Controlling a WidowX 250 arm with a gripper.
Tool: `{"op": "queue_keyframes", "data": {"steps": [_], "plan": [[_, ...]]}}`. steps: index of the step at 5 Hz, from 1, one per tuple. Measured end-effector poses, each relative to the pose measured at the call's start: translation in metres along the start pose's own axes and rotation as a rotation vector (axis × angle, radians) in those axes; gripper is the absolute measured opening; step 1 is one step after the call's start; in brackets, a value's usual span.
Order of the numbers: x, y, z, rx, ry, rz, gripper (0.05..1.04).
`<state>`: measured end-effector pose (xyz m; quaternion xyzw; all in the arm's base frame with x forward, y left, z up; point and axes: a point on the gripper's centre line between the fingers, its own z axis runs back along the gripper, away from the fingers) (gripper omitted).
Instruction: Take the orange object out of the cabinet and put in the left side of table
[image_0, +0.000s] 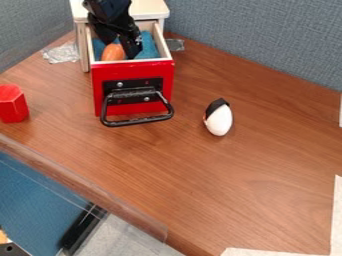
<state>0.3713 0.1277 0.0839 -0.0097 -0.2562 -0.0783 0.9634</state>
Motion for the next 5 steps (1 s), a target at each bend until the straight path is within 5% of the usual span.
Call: {"op": "queue_keyframes", "data": {"steps": [2,4,5], "plan": [[0.0008,0.0035,-0.0023,0.0,0.025,0.0,0.951],[-0.0014,0.0044,-0.0028,0.011,0.034,0.005,0.354],[-0.0044,0.0055,-0.0046,0.026,0.033,0.005,0.219]]}}
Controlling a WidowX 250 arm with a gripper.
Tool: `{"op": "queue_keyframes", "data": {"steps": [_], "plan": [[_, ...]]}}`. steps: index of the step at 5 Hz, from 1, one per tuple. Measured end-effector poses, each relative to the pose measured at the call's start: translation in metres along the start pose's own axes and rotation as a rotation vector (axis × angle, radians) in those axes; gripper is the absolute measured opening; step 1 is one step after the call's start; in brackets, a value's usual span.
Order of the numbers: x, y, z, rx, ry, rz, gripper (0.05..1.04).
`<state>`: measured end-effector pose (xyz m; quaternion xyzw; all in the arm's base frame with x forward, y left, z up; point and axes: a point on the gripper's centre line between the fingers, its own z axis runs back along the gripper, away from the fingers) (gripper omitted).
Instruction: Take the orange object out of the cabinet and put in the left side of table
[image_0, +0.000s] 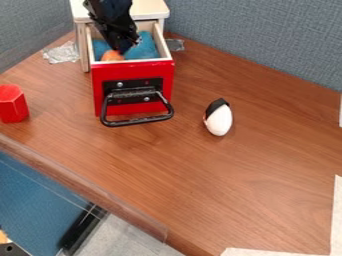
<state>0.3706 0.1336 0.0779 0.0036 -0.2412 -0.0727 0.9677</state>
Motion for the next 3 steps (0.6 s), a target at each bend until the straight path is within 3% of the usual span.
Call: {"op": "queue_keyframes", "data": {"steps": [1,2,3], "plan": [[-0.0014,0.0006,-0.0002,0.004,0.007,0.0,0.471],[-0.0039,-0.0007,-0.0006,-0.002,0.025,0.005,0.791],[-0.0044,-0.0012,-0.0008,-0.005,0.027,0.006,1.008]]}}
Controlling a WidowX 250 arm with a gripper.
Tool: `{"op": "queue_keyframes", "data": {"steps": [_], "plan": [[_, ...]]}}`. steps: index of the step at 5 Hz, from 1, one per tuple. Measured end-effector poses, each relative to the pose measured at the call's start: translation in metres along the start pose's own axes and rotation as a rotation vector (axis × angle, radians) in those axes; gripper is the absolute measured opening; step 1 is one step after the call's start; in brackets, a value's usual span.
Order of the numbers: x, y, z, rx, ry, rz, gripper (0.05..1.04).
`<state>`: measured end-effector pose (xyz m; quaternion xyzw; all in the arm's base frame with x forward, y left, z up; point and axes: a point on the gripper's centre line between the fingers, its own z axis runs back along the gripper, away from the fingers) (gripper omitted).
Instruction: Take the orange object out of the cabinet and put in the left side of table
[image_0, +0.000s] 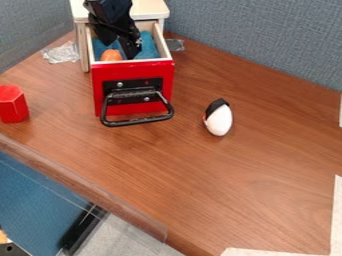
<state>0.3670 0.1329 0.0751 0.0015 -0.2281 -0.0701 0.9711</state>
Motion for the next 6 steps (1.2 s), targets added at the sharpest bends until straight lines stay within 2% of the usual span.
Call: {"op": "queue_keyframes", "data": {"steps": [1,2,3,5,6], "plan": [[-0.0018,-0.0019,-0.0005,-0.008,0.01,-0.002,1.008],[-0.0031,-0.0005,-0.0015,0.006,0.012,-0.015,1.0],[-0.0021,0.0006,-0.0024,0.015,0.007,-0.017,0.95],[0.0002,0.0031,-0.0032,0.022,0.005,-0.006,0.361],[-0.0018,-0.0001,-0.0049,0.014,0.011,-0.007,0.22]]}}
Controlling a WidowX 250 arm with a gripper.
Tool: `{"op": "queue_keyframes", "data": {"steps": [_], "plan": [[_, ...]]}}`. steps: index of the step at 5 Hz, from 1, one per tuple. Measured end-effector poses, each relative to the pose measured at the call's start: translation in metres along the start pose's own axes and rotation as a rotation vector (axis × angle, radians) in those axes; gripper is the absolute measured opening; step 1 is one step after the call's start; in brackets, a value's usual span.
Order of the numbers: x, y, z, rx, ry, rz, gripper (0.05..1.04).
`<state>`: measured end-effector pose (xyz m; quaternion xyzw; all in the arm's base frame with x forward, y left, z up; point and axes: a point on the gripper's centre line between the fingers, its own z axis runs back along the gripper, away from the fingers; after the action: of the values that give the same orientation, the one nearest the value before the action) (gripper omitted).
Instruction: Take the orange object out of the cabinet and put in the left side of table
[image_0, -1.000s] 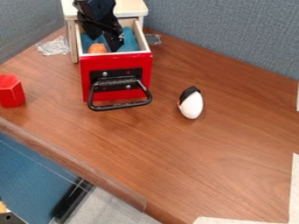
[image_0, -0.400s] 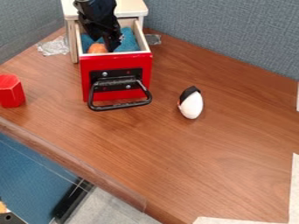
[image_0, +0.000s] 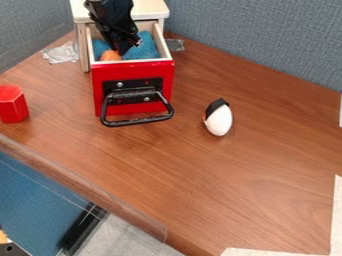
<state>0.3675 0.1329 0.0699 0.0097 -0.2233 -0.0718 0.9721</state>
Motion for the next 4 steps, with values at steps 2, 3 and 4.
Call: {"op": "queue_keyframes", "data": {"steps": [2,3,4], "plan": [[-0.015,-0.015,-0.007,0.024,0.011,-0.027,0.791],[-0.016,-0.017,-0.004,0.048,-0.006,-0.043,1.0],[-0.019,-0.023,-0.002,0.046,-0.008,-0.05,0.958]]}}
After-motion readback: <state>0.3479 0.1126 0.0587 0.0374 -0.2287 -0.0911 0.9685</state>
